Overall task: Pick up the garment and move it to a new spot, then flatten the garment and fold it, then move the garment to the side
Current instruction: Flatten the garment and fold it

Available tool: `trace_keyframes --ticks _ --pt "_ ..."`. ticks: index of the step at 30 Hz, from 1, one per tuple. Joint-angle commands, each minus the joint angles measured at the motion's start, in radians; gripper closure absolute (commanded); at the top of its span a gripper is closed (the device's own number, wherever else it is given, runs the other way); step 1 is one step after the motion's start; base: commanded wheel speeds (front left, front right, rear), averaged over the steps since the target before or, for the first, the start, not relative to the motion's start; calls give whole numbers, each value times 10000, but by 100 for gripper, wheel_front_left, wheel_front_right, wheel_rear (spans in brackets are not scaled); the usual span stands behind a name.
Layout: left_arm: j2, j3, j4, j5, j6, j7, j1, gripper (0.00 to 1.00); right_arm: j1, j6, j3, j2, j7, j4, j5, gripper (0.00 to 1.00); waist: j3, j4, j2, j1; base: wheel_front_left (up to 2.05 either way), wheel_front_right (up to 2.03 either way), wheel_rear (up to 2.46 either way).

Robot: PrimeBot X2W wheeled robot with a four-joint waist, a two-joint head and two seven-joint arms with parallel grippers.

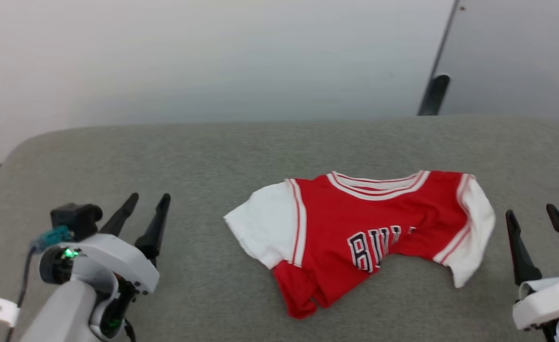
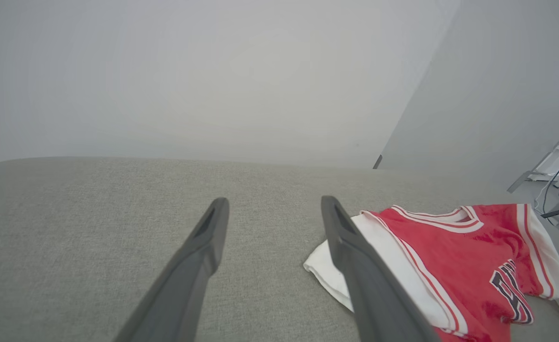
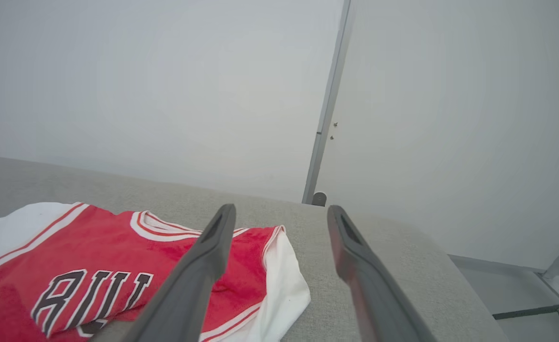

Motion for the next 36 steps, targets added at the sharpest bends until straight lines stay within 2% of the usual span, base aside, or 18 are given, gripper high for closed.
trace_keyframes --ticks 1,10,14,20,26,36 --pt "153 14 -69 -220 -28 181 -102 0 225 -10 -236 363 -416 -249 -284 0 111 -508 -1 0 0 0 0" --pt "622 -240 -201 -942 -28 1264 -396 0 417 -10 -486 1135 -872 -610 -586 0 329 -1107 -1 0 0 0 0" --pt "906 -615 -181 -1438 -28 2303 -762 0 338 -10 -494 1216 -930 -664 -548 0 450 -1266 -1 0 0 0 0" --pt "1154 -1462 128 -2317 -28 4690 -1598 0 286 -10 -451 1217 -955 -678 -519 0 644 -1411 -1 0 0 0 0" --pt "1314 -2463 771 -2385 -29 6269 -2749 0 102 -10 -337 1191 -974 -653 -444 0 1021 -1575 -1 0 0 0 0" --pt "1652 -3917 1921 -2450 -29 7246 -4296 0 -296 -10 -176 1096 -976 -657 -290 0 1978 -2086 -1 0 0 0 0"
